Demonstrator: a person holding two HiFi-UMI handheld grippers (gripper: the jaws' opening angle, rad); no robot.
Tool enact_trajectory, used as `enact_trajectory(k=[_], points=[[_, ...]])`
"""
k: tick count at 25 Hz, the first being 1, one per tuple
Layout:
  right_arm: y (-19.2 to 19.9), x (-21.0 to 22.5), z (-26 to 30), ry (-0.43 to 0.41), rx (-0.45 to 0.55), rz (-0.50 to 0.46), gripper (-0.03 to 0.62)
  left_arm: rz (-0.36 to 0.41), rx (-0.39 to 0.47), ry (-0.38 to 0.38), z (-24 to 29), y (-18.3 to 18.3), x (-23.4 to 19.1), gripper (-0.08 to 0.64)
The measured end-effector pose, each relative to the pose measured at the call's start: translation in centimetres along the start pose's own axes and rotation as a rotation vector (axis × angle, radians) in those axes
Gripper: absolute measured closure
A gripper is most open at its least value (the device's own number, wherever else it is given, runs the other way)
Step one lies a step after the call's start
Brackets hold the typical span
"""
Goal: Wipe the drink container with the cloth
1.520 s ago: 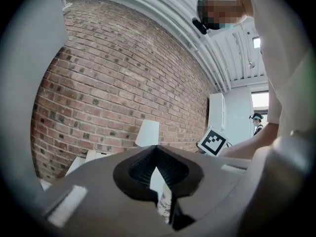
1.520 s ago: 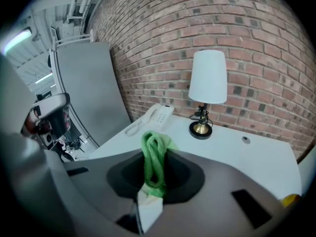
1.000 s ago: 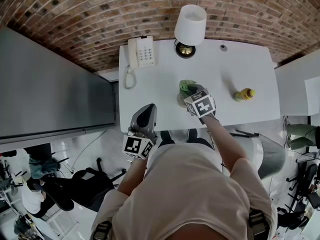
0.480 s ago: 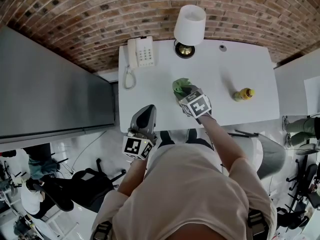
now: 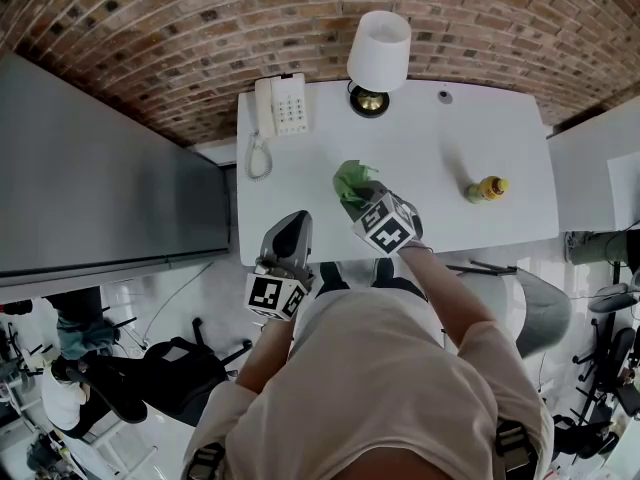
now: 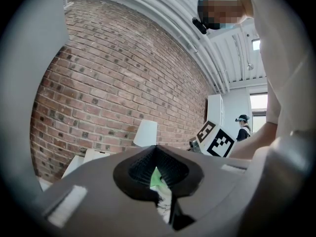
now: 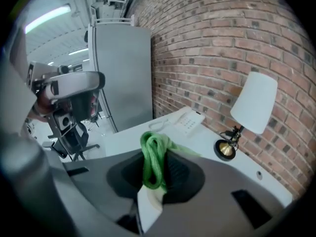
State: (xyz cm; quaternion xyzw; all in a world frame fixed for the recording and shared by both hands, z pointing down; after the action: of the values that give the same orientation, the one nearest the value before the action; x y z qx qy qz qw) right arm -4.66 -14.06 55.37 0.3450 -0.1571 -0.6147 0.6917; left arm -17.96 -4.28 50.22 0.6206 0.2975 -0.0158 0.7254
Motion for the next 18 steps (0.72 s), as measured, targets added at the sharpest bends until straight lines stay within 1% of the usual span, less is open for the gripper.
enact_trajectory(k=[3, 8, 18], points=[[-0.6, -1.2, -0.3, -0.012, 0.014, -0.058, 0.529, -0.001, 0.0, 0.0, 0.0, 0.2, -0.1, 0.551], [-0.2, -3.0, -0.5, -0.051, 0.01, -0.064, 0.528, 0.0, 0.0, 0.007, 0.0, 0.2, 0.1, 0.551], [1.1, -4.7, -2.2, -0.029, -0.024, -0.126, 0.529, -0.002, -0.004, 0.018, 0.2, 0.4, 0.2, 0.551]])
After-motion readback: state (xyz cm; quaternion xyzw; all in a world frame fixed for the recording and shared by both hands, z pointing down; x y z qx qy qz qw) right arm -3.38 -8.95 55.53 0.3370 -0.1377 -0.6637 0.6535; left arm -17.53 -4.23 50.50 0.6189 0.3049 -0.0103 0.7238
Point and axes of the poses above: the fingertips, and each gripper's own axes: z forward along the fingers, x to its right, y out of its underside, the point moved 7 cm from there along -z, backward along the fingers, and after that the axes turned 14 degrees about -z, right-handed, at the moved point
